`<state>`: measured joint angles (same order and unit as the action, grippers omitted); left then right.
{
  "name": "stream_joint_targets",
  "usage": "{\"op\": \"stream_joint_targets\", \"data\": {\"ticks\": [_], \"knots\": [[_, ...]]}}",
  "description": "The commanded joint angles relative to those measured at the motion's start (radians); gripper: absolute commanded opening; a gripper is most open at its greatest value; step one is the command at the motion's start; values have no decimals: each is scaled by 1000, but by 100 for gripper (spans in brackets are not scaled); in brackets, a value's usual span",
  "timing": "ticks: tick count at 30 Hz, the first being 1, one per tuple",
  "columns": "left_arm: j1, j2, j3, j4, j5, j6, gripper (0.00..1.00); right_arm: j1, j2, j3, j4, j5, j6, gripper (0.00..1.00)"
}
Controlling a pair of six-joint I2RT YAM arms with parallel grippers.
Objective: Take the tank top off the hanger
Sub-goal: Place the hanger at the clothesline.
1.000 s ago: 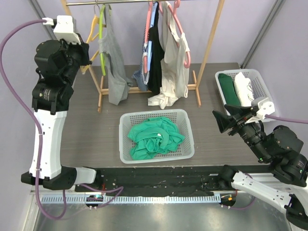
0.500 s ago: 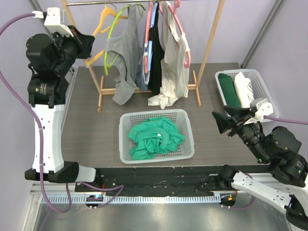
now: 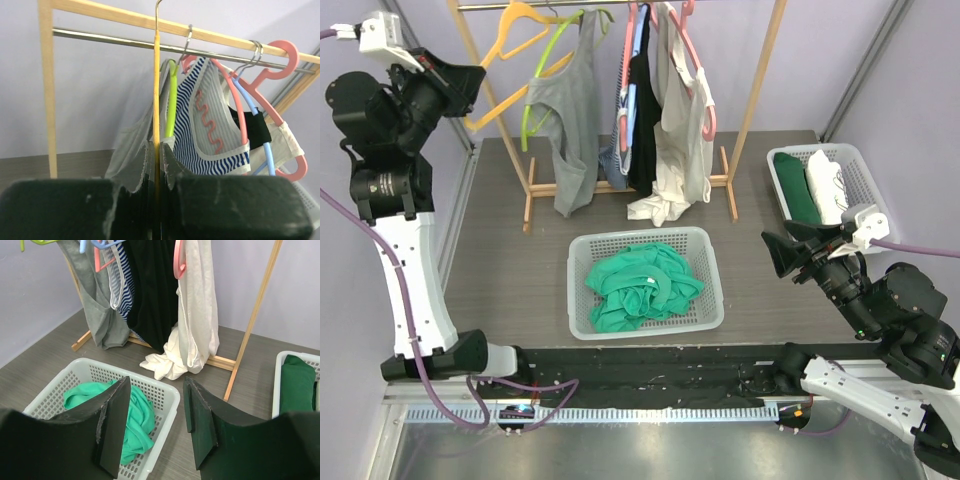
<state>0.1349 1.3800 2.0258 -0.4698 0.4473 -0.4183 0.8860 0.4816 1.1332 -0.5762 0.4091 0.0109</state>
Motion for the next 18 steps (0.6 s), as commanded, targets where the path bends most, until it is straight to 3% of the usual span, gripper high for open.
{"op": "stream_joint_targets", "data": {"ticks": [1,11,18], "knots": [[89,-6,-21,149,99,-114,0,-2,-9,10,22,22,14,53],[112,-29,-130,149,85,-70,0,-1,-9,7,22,17,14,53],[140,-3,-128,152,80,-59,0,-2,-21,-4,22,23,15,51]]}}
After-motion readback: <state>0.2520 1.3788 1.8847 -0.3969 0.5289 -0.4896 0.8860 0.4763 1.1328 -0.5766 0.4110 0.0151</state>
